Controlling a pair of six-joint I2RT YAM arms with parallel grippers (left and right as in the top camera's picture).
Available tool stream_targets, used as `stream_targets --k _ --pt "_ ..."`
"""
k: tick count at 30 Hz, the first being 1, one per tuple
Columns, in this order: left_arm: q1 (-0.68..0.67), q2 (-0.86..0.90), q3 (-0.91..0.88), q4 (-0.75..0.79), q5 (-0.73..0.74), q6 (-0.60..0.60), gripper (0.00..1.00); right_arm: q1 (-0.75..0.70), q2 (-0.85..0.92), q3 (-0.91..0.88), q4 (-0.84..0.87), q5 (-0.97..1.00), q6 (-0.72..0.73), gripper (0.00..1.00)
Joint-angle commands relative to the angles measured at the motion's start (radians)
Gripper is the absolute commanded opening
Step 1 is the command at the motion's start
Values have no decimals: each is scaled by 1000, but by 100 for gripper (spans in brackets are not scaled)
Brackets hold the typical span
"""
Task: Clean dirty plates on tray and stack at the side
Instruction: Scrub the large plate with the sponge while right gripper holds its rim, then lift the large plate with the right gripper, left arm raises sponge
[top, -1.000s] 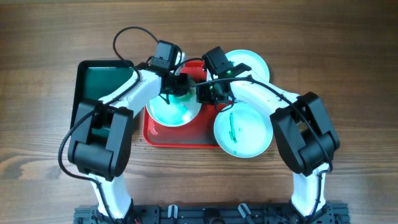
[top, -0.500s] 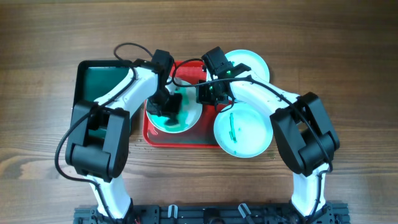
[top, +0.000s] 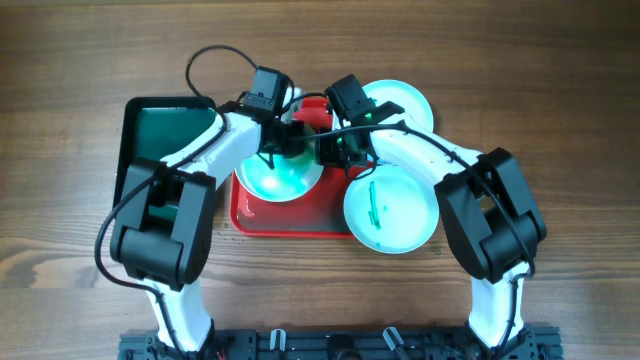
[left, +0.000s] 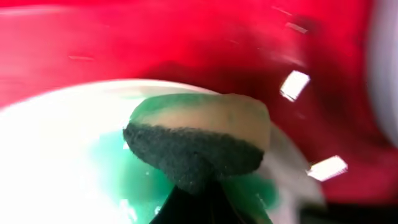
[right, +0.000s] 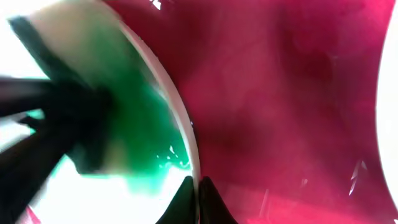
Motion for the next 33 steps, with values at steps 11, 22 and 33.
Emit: stream_targets --k 11,22,33 --pt "61 -86 405 -608 -258 -179 4 -1 -58 34 -66 61 16 4" --pt "249 -168 449 -713 -222 -170 4 95 -320 60 -263 569 -58 4" --pt "293 -168 449 -710 -221 -171 4 387 -347 60 -278 1358 -53 4"
